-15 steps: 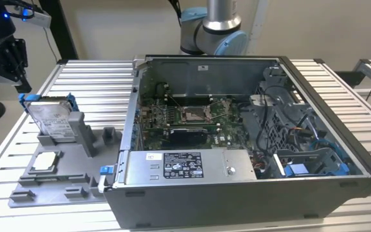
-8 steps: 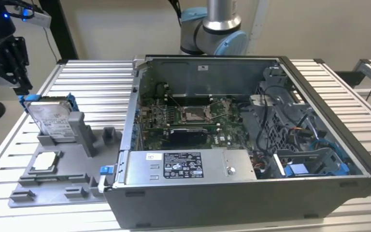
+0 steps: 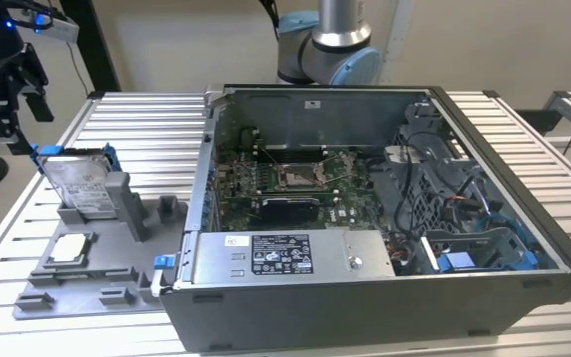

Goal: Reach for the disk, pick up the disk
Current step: 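Pick up the disk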

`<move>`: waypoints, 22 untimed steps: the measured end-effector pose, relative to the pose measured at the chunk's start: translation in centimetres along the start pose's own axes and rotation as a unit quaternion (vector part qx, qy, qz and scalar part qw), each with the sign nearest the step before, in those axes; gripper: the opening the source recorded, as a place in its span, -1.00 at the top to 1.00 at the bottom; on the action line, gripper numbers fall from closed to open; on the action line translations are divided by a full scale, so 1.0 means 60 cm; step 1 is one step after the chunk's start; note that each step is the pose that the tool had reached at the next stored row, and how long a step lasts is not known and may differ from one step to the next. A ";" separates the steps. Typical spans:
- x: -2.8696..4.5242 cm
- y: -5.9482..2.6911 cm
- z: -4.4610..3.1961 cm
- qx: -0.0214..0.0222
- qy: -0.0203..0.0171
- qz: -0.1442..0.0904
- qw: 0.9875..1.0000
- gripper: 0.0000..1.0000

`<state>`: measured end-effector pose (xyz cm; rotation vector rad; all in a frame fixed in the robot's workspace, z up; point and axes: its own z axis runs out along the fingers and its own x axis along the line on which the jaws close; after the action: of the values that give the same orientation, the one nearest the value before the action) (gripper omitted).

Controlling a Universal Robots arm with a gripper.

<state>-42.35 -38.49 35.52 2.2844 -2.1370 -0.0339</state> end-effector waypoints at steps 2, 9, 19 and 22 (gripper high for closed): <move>0.000 0.000 0.000 0.000 0.000 0.000 1.000 -1.00; 0.000 -0.004 0.007 0.000 0.000 0.002 1.000 -1.00; 0.001 -0.008 0.033 0.000 0.000 0.017 1.000 -1.00; 0.001 -0.010 0.042 0.000 0.000 0.018 1.000 -1.00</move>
<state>-41.83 -38.48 33.01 2.2453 -2.1781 -0.0349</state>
